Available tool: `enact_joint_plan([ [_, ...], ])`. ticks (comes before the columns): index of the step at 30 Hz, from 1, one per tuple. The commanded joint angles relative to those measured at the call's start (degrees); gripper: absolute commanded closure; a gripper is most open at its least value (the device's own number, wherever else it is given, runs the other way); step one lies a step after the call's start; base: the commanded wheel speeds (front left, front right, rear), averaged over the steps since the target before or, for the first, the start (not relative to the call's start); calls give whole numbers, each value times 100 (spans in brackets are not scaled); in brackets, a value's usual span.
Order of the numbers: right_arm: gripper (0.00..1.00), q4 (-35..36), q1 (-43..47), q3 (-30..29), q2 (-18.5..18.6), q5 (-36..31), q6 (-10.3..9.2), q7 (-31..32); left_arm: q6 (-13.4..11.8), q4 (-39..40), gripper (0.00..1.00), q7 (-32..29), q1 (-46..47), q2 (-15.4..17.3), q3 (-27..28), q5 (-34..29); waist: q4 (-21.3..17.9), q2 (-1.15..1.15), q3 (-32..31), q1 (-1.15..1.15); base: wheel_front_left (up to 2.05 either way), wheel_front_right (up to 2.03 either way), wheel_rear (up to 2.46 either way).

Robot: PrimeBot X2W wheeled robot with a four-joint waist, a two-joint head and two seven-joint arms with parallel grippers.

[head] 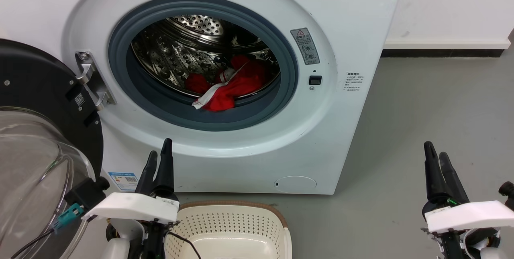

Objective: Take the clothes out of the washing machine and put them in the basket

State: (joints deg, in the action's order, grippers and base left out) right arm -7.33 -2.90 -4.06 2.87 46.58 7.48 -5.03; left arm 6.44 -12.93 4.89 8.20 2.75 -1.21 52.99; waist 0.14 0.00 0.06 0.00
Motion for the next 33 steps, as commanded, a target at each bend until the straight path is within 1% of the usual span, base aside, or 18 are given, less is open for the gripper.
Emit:
enact_joint_plan([
  [1, 0, 102, -14, -2, 6, -246, 2, -51, -24, 89, 0, 62, 148, 16, -32, -199, 1, 0, -1, 0, 0, 0, 0],
  [7, 0, 121, 1, -31, 5, -889, 2, -157, -73, 65, 0, 167, 197, 16, -131, -745, 3, 0, 0, 0, 0, 0, 0],
  [19, 0, 63, 19, -113, 4, -1970, 1, -347, -127, -2, 0, 360, 281, 16, -275, -1752, 4, 0, 10, 0, 0, 0, 0],
  [33, 0, 73, 68, -119, 3, -2791, 1, -529, -202, -54, 0, 550, 313, 17, -396, -2549, 2, 0, 9, 0, 0, 0, 0],
])
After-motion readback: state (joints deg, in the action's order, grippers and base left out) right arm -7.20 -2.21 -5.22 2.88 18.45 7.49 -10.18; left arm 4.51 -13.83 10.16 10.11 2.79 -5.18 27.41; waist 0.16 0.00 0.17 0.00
